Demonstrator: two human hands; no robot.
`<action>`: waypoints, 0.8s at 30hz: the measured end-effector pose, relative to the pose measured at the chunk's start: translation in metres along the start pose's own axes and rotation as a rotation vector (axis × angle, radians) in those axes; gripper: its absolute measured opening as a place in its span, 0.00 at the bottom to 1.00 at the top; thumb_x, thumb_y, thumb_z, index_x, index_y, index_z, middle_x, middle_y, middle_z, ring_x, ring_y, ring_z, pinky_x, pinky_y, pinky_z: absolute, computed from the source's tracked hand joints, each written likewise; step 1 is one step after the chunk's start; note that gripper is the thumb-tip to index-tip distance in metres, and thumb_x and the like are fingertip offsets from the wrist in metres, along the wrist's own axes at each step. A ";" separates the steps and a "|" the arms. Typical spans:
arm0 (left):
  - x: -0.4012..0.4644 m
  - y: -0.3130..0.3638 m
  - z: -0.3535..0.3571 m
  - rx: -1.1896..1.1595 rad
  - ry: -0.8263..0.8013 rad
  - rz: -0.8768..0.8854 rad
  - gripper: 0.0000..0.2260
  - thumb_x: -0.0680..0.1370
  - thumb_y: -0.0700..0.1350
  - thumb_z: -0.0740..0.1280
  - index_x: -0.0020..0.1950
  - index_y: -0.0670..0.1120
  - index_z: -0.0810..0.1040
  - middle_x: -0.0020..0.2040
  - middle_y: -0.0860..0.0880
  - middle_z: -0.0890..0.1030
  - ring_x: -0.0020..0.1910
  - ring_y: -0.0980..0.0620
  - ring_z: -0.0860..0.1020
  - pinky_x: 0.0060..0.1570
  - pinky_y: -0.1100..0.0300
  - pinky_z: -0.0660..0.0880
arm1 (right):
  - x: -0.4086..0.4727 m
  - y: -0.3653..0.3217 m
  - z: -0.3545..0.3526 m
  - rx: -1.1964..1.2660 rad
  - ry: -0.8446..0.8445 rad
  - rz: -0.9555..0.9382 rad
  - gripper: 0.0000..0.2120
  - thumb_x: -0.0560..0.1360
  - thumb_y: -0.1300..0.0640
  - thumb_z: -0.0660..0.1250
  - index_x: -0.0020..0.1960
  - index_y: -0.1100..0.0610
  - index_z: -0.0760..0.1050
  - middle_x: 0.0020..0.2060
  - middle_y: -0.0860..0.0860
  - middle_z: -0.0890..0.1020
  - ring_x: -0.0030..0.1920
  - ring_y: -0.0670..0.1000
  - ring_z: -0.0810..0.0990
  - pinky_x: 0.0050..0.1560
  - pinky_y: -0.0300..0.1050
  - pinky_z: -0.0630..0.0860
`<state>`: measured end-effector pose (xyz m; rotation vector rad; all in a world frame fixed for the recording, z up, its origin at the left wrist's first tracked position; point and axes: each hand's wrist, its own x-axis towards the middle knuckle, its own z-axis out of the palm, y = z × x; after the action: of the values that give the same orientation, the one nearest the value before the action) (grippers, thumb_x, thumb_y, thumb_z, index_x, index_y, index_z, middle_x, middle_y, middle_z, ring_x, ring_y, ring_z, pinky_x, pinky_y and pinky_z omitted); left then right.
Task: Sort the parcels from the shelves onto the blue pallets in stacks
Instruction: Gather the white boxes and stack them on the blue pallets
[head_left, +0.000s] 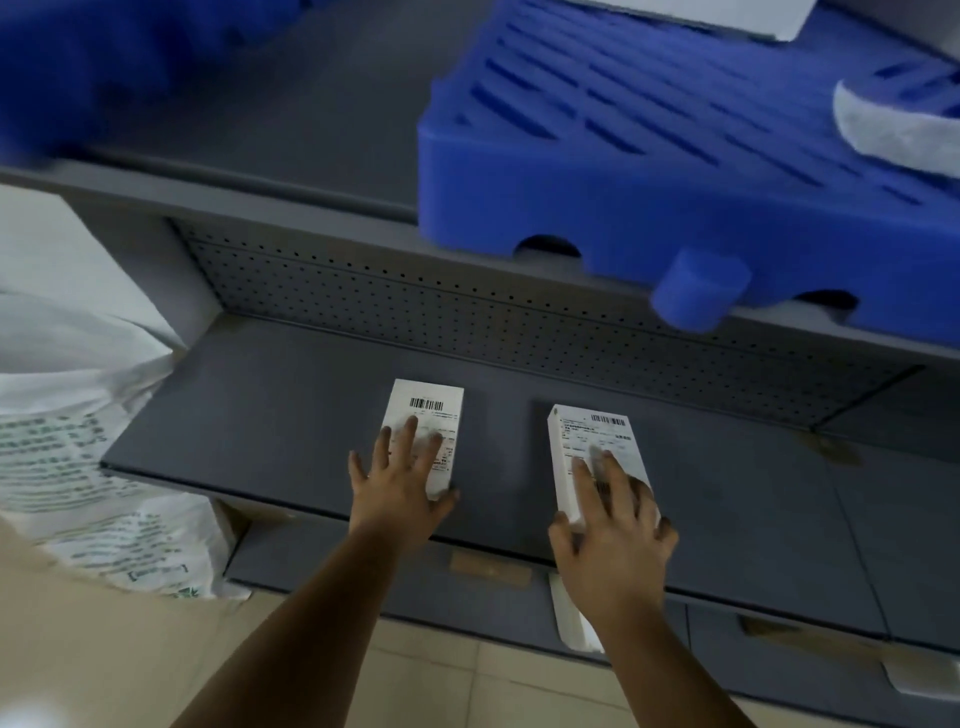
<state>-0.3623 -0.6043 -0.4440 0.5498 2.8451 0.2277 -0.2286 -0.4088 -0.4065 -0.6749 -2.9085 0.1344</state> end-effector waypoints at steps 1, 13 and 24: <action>0.003 -0.002 0.002 -0.013 0.003 0.001 0.35 0.75 0.68 0.55 0.77 0.56 0.48 0.78 0.51 0.42 0.76 0.44 0.44 0.70 0.34 0.51 | -0.001 -0.002 0.001 -0.005 0.006 0.002 0.29 0.70 0.43 0.55 0.70 0.50 0.70 0.72 0.49 0.66 0.65 0.58 0.68 0.54 0.65 0.67; -0.012 0.010 -0.034 -0.090 0.022 0.075 0.30 0.72 0.61 0.61 0.72 0.55 0.61 0.77 0.52 0.51 0.75 0.48 0.51 0.64 0.41 0.63 | -0.021 -0.005 -0.033 -0.042 0.032 0.059 0.28 0.70 0.44 0.56 0.67 0.50 0.73 0.68 0.48 0.71 0.62 0.57 0.69 0.52 0.62 0.68; -0.114 0.059 -0.136 -0.198 0.098 0.123 0.27 0.75 0.61 0.60 0.73 0.57 0.63 0.76 0.57 0.55 0.73 0.54 0.52 0.66 0.43 0.62 | -0.080 -0.003 -0.137 -0.002 0.074 0.073 0.27 0.70 0.43 0.56 0.66 0.50 0.74 0.65 0.49 0.76 0.60 0.58 0.72 0.50 0.61 0.69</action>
<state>-0.2736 -0.6088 -0.2793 0.6881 2.8401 0.5661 -0.1359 -0.4394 -0.2816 -0.7704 -2.8149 0.1124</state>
